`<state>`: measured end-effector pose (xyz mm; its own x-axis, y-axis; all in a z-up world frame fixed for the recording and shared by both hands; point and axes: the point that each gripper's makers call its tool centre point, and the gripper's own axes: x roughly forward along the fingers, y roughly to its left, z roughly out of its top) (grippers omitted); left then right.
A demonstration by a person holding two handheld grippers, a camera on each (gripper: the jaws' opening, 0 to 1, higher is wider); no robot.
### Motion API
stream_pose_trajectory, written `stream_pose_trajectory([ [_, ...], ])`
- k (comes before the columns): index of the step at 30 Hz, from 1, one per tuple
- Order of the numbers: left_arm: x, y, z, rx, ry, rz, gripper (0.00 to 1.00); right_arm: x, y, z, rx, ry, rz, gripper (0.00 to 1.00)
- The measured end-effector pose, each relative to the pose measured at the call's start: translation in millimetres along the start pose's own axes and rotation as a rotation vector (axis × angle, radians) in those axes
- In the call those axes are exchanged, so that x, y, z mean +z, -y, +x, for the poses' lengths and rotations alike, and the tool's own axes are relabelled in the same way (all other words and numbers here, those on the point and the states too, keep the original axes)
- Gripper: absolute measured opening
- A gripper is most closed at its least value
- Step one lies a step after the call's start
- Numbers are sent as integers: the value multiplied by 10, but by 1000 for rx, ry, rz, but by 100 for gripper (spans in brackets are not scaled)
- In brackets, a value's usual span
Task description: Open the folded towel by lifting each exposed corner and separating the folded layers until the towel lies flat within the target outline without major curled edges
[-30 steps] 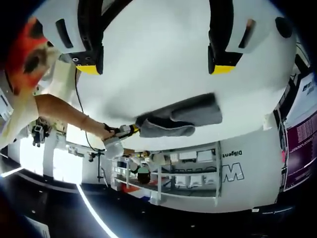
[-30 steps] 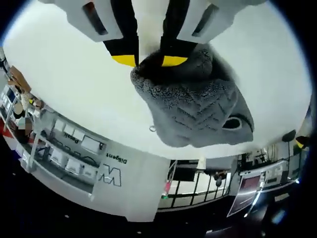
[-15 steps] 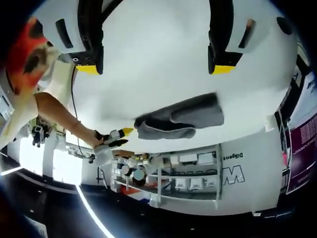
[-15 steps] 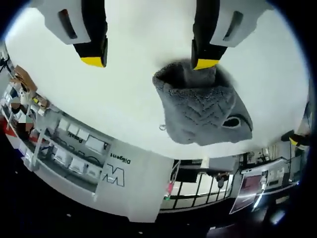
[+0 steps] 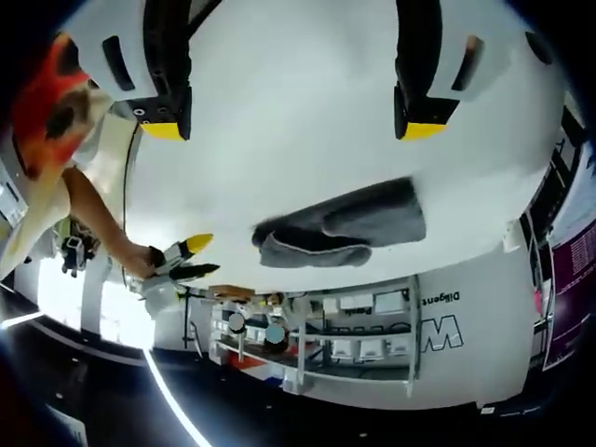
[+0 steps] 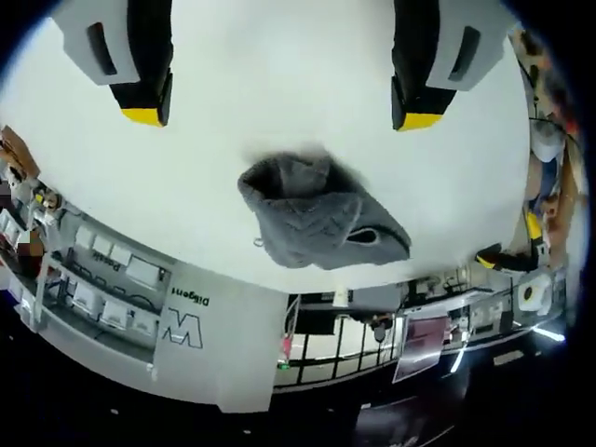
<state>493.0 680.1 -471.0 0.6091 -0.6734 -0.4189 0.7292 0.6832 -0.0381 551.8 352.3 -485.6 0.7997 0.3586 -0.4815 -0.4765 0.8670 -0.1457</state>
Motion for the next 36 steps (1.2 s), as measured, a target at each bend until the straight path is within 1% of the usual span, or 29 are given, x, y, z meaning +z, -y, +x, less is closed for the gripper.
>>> stream_pose_trajectory([
  [4,24,7,4,-8,16,-18,90,-36,-131,-186,27,22,2,99],
  [8,-5,14,22,-4,6,-23,90,-57,-208,-284,57,40,19,99],
  [10,-11,39,31,-9,8,-39,91,-76,-287,-374,77,53,31,99],
  [14,7,75,40,-15,17,-50,90,-128,-340,-542,62,60,25,99],
  [17,-3,78,71,-9,-3,-39,89,-127,-396,-622,72,76,28,99],
  [25,-19,207,116,-23,-20,-27,89,-110,-441,-724,86,102,20,99],
  [32,-18,233,109,-22,-21,-26,88,-47,-516,-737,128,136,9,93],
  [36,-28,220,102,-20,-24,-28,88,-55,-530,-720,135,132,8,92],
])
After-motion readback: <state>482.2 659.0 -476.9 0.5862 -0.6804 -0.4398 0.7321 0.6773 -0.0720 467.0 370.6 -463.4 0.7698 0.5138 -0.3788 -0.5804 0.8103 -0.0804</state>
